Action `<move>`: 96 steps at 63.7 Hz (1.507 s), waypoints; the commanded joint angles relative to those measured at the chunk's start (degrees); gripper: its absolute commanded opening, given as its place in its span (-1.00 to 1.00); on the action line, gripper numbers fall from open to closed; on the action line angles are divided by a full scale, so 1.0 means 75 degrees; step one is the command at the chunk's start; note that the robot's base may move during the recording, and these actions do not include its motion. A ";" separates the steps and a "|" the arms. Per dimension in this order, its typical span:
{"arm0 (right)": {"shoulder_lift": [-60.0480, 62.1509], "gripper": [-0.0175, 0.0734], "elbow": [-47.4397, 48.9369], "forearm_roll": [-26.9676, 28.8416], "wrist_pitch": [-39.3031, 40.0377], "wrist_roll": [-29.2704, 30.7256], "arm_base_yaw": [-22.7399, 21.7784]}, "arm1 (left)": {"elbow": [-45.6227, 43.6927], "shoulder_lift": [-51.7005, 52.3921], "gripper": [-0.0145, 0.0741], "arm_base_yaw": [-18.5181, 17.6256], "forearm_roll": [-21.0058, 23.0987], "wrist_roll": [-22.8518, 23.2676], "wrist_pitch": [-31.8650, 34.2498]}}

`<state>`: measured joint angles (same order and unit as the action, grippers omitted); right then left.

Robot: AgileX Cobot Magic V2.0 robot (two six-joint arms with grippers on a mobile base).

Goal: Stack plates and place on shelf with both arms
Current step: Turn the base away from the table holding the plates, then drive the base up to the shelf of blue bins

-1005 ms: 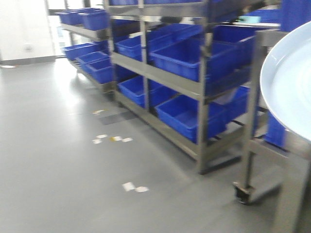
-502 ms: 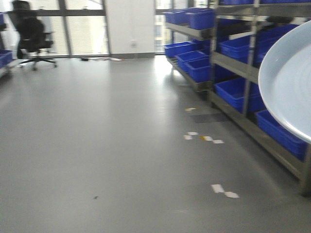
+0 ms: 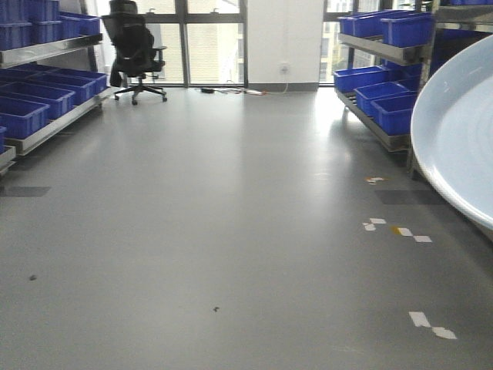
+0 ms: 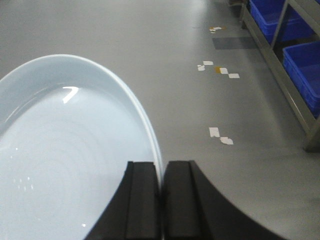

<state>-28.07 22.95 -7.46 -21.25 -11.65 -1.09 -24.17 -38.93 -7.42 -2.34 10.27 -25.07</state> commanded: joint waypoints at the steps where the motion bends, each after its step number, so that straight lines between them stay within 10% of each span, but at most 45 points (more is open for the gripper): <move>1: -0.0015 -0.49 0.0234 -0.0074 0.0753 0.0003 -0.0039 | -0.0211 -0.0004 -0.46 -0.0059 0.0004 0.0049 0.0523; 96: -0.0015 -0.49 0.0234 -0.0074 0.0753 0.0003 -0.0039 | -0.0211 -0.0004 -0.46 -0.0059 0.0004 0.0049 0.0523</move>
<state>-28.07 22.95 -7.46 -21.25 -11.65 -1.09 -24.17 -38.93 -7.42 -2.34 10.27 -25.07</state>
